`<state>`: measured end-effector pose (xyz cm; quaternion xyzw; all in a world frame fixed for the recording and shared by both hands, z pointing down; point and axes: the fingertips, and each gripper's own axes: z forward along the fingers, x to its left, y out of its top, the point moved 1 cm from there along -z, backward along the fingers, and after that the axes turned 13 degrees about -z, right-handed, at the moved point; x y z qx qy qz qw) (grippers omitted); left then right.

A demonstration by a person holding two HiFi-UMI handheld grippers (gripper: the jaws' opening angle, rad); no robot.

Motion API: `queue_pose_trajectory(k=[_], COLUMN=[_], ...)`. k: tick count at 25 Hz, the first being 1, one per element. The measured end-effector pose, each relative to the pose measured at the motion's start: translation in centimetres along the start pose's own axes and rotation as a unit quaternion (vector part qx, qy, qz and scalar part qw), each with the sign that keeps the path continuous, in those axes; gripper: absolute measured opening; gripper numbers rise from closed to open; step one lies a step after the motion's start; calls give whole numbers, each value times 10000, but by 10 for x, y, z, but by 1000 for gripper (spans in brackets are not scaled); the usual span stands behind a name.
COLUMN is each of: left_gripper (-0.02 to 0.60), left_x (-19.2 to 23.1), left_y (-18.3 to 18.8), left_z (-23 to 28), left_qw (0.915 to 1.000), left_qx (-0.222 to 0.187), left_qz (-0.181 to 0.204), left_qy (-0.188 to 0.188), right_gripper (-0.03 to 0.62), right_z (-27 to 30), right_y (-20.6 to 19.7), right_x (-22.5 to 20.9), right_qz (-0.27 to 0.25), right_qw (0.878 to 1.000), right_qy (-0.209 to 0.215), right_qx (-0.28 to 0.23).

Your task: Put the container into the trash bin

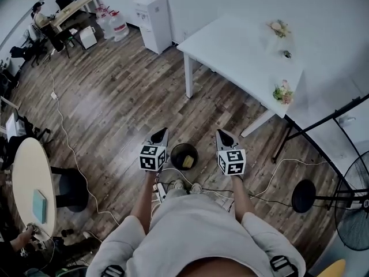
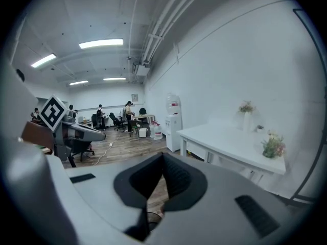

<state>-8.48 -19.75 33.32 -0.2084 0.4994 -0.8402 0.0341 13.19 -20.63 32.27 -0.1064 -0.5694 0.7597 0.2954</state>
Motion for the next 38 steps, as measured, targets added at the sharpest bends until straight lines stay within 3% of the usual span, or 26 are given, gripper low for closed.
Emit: queue_pose_trajectory(k=[10, 38], left_gripper=[11, 11], left_x=[-7, -12], left_y=[1, 2], left_z=[-25, -22], left_qw=[9997, 9997], left_qx=[-174, -186], left_qz=[-113, -137], left_qy=[97, 50], right_gripper=[14, 14], right_z=[-19, -20], right_y=[8, 1], right_x=[4, 5], right_qz=[-143, -114], right_qw=[9999, 9999], right_qy=[-5, 44], right_qx=[-69, 47])
